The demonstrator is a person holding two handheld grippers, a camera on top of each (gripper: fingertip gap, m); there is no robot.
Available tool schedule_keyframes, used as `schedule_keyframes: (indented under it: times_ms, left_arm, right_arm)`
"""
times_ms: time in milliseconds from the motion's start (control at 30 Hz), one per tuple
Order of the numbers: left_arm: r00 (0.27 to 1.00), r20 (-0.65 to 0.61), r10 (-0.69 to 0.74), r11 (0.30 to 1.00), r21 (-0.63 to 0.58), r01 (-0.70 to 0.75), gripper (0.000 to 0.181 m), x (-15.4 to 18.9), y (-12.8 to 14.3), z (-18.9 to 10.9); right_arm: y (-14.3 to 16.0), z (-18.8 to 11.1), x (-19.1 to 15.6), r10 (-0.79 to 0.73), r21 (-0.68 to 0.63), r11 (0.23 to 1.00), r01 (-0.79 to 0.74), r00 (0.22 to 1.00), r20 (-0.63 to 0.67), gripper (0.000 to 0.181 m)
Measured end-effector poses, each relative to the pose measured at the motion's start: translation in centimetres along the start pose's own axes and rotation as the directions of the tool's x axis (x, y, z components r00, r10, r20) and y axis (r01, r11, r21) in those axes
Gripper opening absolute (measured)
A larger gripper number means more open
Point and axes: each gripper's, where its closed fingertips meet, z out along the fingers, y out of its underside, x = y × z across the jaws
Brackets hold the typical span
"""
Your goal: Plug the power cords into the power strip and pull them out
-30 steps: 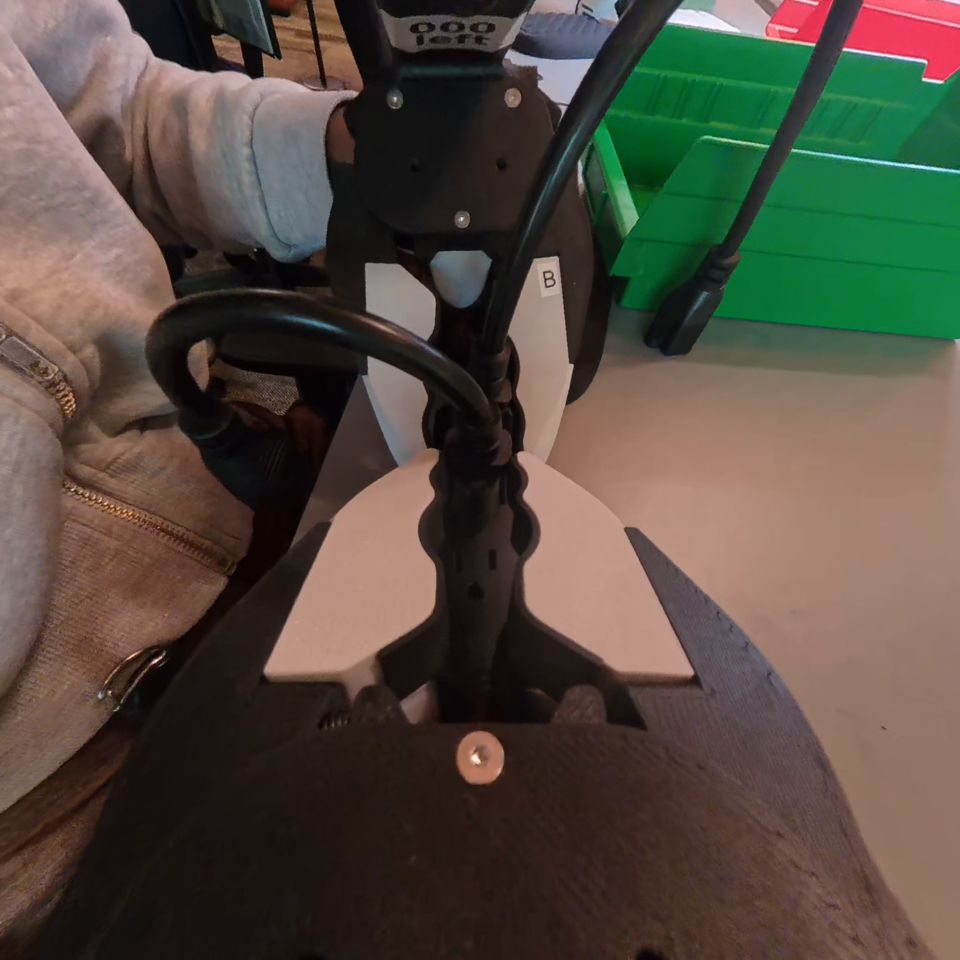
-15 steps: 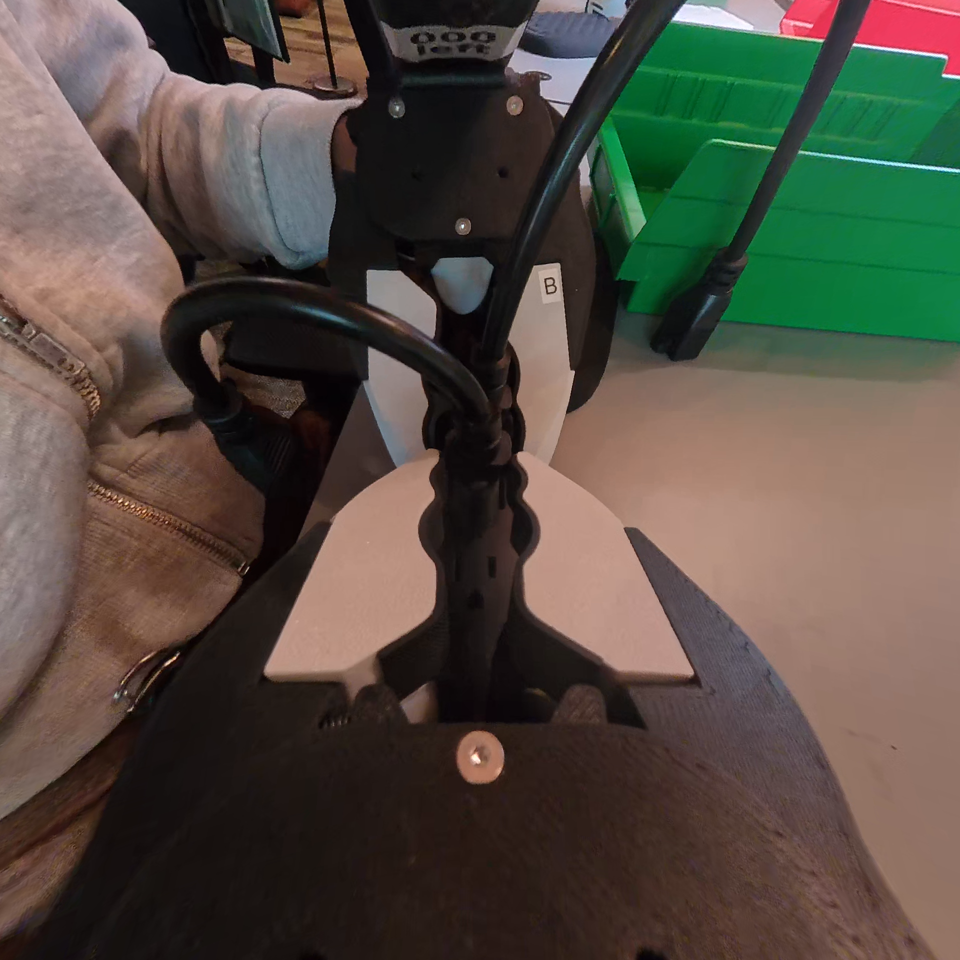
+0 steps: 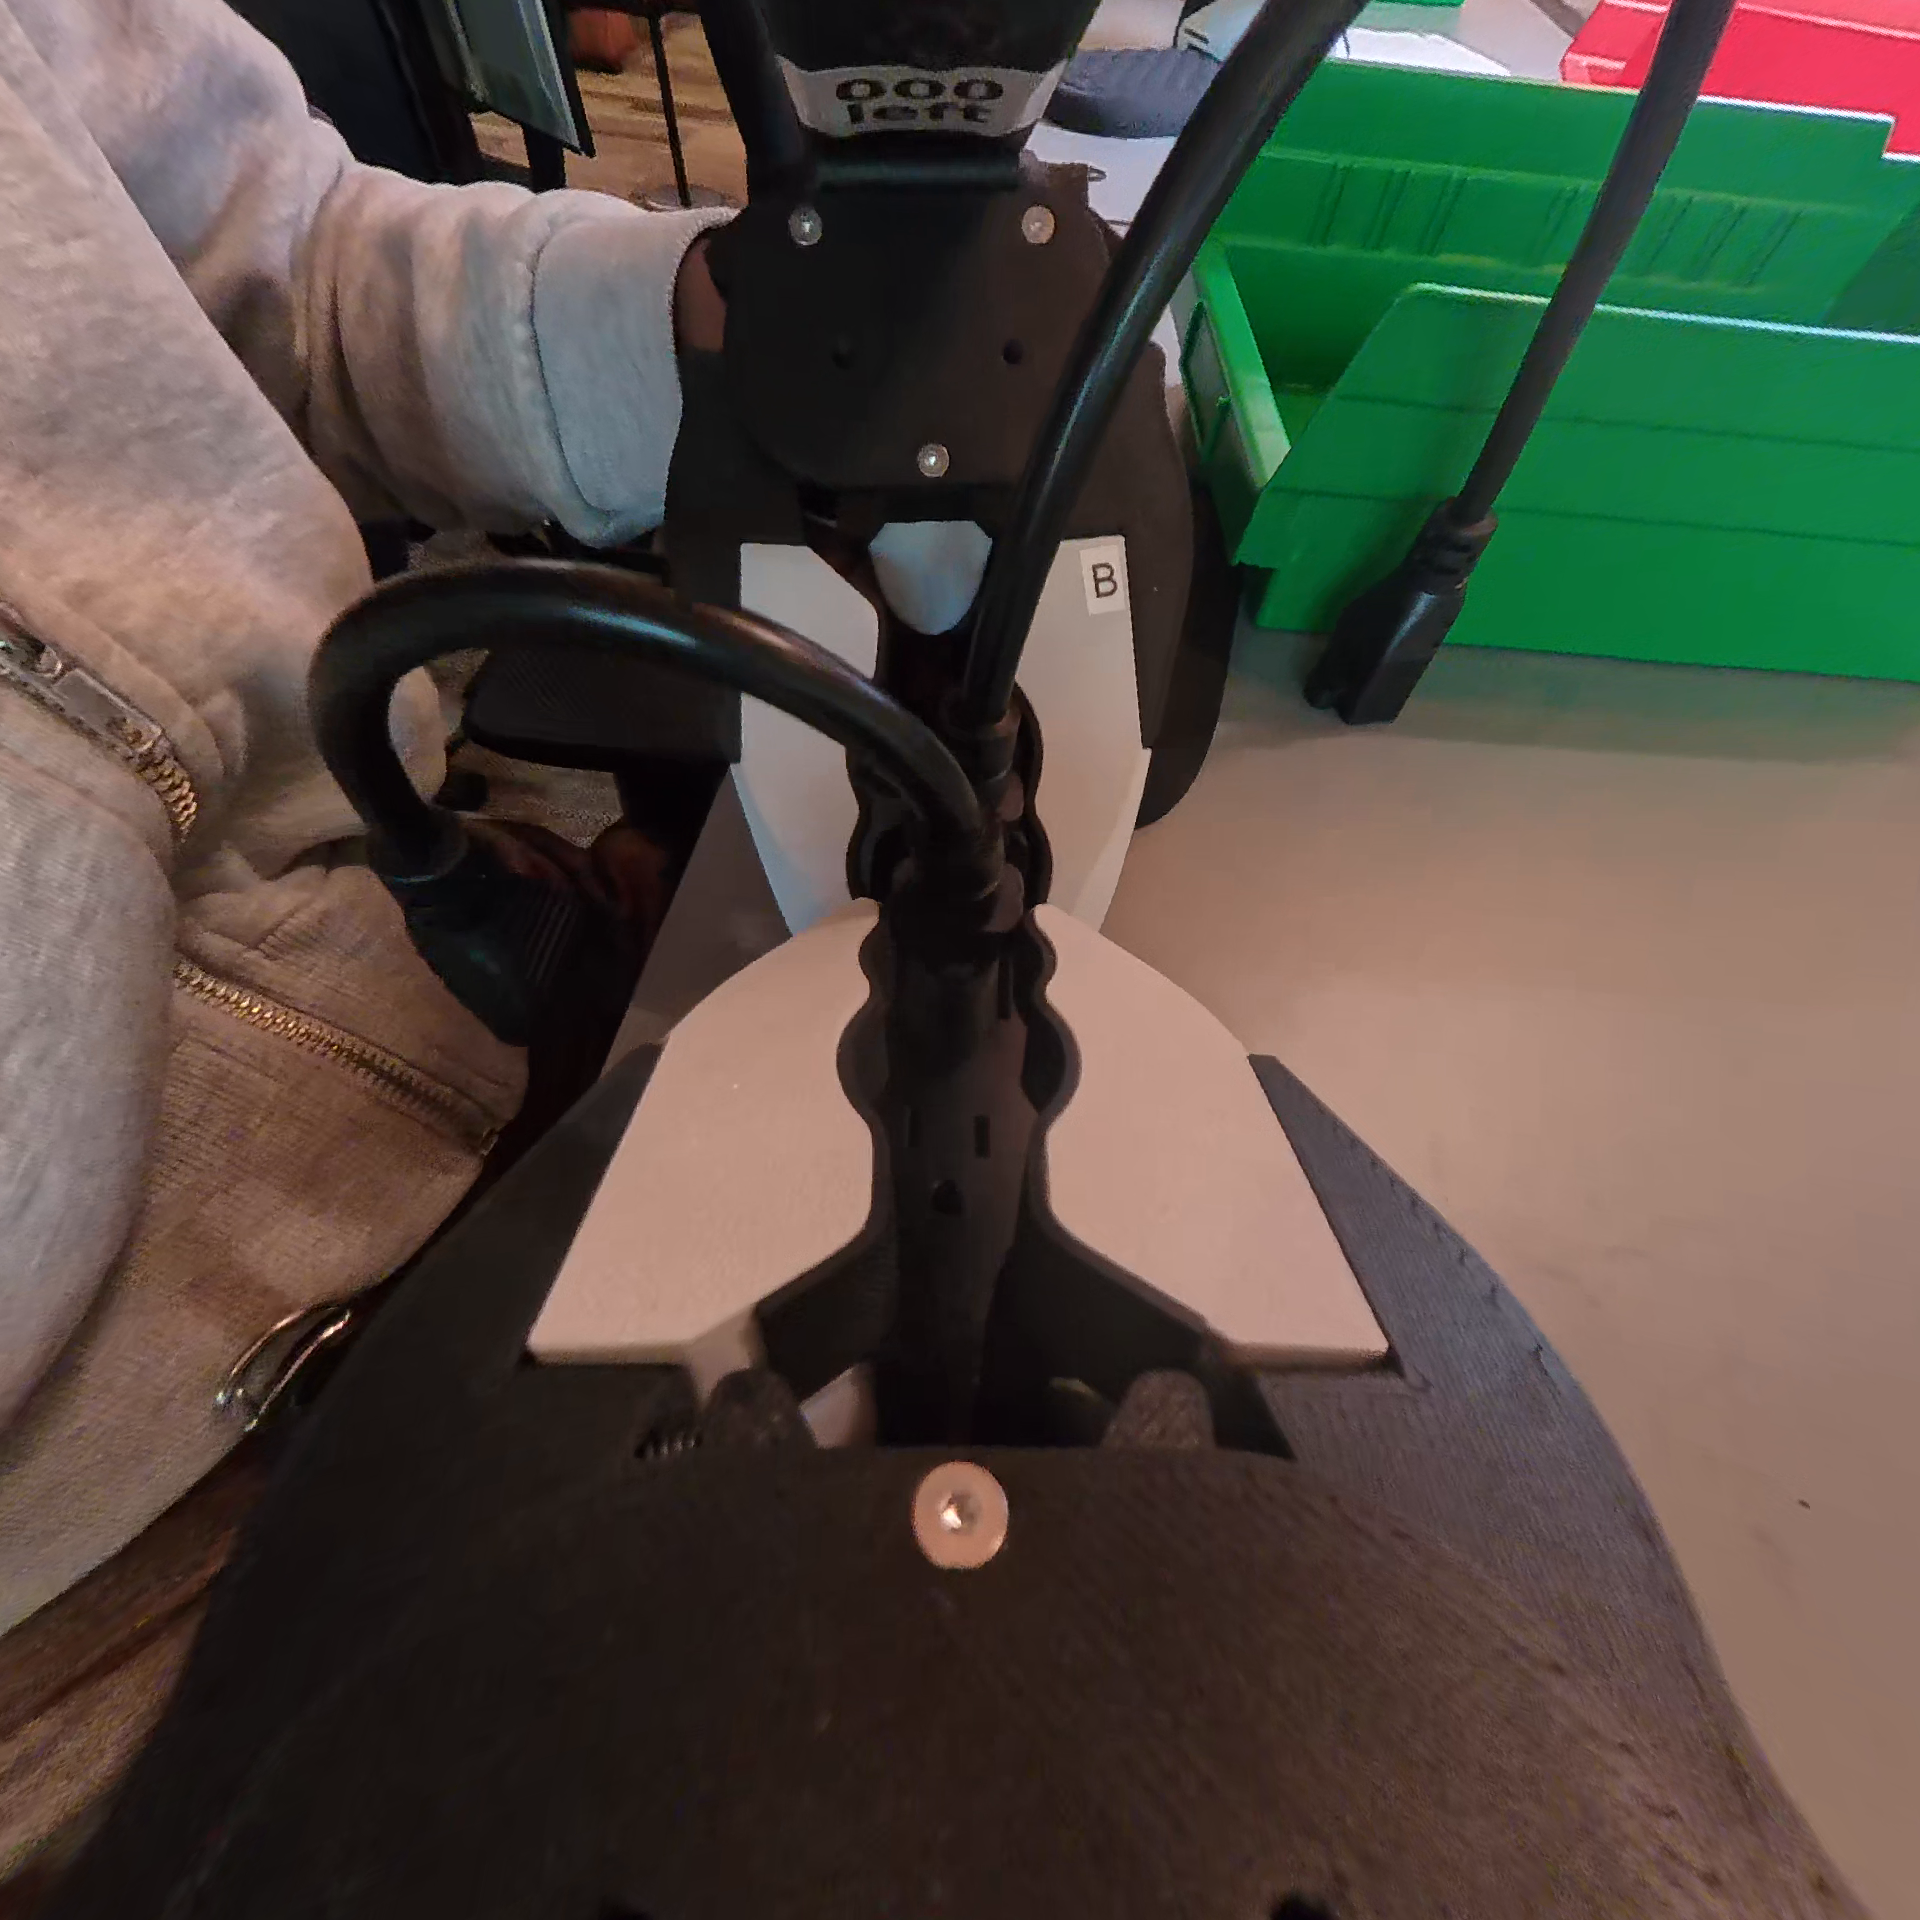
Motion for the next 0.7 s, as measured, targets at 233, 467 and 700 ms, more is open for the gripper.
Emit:
schedule_keyframes:
  times_ms: [233, 467, 700]
  left_arm:
    - [1.000, -0.003, -0.003, 1.000, 0.000, 0.003, 0.042, 0.0, 0.0, 0.0]
    - [1.000, -0.003, -0.012, 1.000, -0.002, 0.012, 0.041, -0.1, 0.0, -0.1]
    - [0.995, -0.064, -0.077, 0.997, 0.005, 0.077, 0.054, 0.0, -0.1, -0.2]
  right_arm:
    - [0.2, -0.4, 0.0, -0.003, 0.000, 1.000, 0.003, 1.000, -0.001, 0.022]
    - [0.2, -0.1, 0.0, 0.054, 0.026, 0.998, -0.054, 0.998, 0.012, 0.024]
    - [1.0, 0.9, -0.1, 0.096, -0.014, 0.995, -0.095, 0.995, 0.042, 0.028]
